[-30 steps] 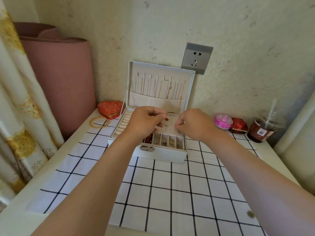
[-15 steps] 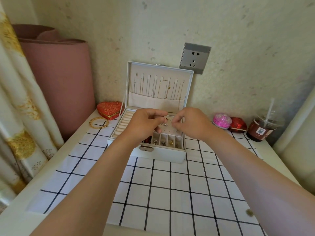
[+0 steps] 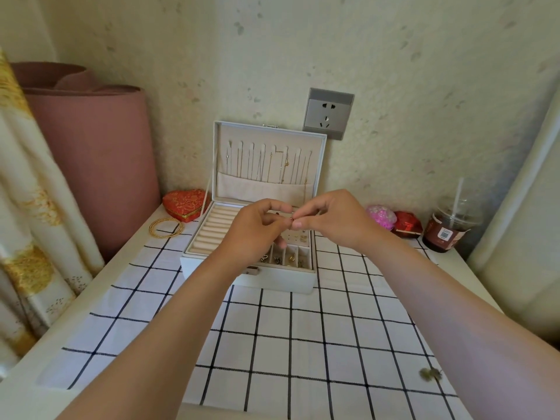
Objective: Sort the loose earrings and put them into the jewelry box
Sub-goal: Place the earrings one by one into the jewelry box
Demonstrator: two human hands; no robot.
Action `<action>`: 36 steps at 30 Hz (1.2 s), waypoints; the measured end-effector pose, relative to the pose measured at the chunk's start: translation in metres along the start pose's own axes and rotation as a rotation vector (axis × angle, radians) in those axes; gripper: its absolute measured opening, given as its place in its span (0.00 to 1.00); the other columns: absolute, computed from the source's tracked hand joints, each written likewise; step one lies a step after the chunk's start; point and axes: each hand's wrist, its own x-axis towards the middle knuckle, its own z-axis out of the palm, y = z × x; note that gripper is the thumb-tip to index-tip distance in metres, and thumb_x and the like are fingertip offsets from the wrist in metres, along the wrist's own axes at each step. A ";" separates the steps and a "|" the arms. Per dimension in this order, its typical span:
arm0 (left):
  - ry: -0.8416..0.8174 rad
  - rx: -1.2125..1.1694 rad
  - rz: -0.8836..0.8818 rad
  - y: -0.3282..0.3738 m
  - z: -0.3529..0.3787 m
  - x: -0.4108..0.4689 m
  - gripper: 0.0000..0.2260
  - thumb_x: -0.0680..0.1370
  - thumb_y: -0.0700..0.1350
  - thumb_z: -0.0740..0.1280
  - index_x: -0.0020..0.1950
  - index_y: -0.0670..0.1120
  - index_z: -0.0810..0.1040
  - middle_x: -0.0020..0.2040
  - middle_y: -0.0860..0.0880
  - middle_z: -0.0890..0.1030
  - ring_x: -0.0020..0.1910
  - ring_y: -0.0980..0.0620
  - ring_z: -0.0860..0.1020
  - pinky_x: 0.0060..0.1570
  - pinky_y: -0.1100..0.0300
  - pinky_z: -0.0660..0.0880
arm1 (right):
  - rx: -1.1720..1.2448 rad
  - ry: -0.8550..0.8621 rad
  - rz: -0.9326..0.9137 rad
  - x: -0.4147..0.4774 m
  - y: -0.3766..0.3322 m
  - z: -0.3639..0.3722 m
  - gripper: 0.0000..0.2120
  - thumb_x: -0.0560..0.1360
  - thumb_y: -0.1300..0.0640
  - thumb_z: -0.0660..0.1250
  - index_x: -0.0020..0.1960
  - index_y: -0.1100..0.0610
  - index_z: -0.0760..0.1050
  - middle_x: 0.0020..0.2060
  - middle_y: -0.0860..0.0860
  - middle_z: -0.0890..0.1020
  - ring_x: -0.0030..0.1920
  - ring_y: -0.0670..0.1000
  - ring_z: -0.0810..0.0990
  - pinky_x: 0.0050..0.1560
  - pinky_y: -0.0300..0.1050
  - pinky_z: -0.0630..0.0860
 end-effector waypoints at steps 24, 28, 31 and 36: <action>-0.073 0.910 0.270 -0.036 -0.004 0.008 0.16 0.78 0.60 0.66 0.61 0.54 0.80 0.57 0.52 0.77 0.60 0.51 0.69 0.60 0.52 0.71 | -0.611 0.020 -0.065 -0.004 0.026 0.033 0.07 0.74 0.54 0.69 0.40 0.47 0.85 0.41 0.46 0.80 0.42 0.47 0.79 0.42 0.49 0.79; -0.082 0.900 0.262 -0.034 -0.005 0.008 0.15 0.79 0.59 0.64 0.60 0.54 0.81 0.56 0.52 0.77 0.59 0.51 0.69 0.59 0.51 0.71 | -0.570 0.030 -0.081 -0.007 0.025 0.030 0.06 0.74 0.53 0.70 0.43 0.45 0.86 0.41 0.44 0.80 0.43 0.46 0.79 0.42 0.48 0.79; -0.096 0.903 0.253 -0.033 -0.005 0.008 0.14 0.79 0.57 0.64 0.60 0.54 0.81 0.55 0.52 0.77 0.59 0.51 0.69 0.58 0.52 0.71 | -0.564 0.001 -0.071 -0.009 0.022 0.030 0.06 0.73 0.54 0.71 0.43 0.45 0.86 0.42 0.43 0.80 0.44 0.46 0.79 0.43 0.49 0.79; -0.083 0.921 0.250 -0.026 0.001 0.006 0.15 0.80 0.57 0.64 0.63 0.53 0.80 0.59 0.51 0.77 0.62 0.50 0.70 0.60 0.52 0.71 | -0.446 0.060 -0.034 -0.016 0.016 0.015 0.05 0.74 0.52 0.71 0.45 0.46 0.85 0.42 0.42 0.79 0.46 0.45 0.79 0.49 0.49 0.79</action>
